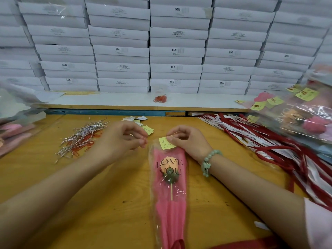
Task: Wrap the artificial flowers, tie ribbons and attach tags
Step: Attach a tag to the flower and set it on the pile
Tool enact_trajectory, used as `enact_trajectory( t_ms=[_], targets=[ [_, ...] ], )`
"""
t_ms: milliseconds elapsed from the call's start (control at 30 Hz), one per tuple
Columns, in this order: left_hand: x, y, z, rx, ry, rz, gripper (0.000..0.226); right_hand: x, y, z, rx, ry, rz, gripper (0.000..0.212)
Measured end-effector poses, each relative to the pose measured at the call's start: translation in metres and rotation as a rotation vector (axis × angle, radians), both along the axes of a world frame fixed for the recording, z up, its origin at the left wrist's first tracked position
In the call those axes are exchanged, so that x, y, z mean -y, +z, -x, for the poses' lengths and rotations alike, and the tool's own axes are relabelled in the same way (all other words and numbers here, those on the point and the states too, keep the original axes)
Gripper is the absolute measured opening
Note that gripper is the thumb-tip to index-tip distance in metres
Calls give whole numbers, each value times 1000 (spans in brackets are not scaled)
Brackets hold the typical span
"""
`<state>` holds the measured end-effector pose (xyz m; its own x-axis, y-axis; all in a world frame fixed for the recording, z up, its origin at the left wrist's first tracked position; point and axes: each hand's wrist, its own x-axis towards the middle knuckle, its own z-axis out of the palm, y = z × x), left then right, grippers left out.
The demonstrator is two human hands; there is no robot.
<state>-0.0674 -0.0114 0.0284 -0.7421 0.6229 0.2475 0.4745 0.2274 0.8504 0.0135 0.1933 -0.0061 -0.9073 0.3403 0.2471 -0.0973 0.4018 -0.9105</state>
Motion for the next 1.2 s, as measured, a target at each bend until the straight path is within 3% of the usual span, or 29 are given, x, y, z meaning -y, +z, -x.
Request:
enact_trajectory(
  t_ms=[133,300,433,1200],
  targets=[
    [-18,-12,-11,27,14,17,10,-1,0,1,-8,4,10,5],
    [-38,-17,-3,170,86,-169,5,-1,-1,0,-14,9,-6,5],
    [-43,-27,-2,258,-69,-227,4,-1,-2,1,-28,30,-9,6],
    [-46,-39,3,290,-112,-312,4,1,1,-1,-124,-73,57,7]
  ],
)
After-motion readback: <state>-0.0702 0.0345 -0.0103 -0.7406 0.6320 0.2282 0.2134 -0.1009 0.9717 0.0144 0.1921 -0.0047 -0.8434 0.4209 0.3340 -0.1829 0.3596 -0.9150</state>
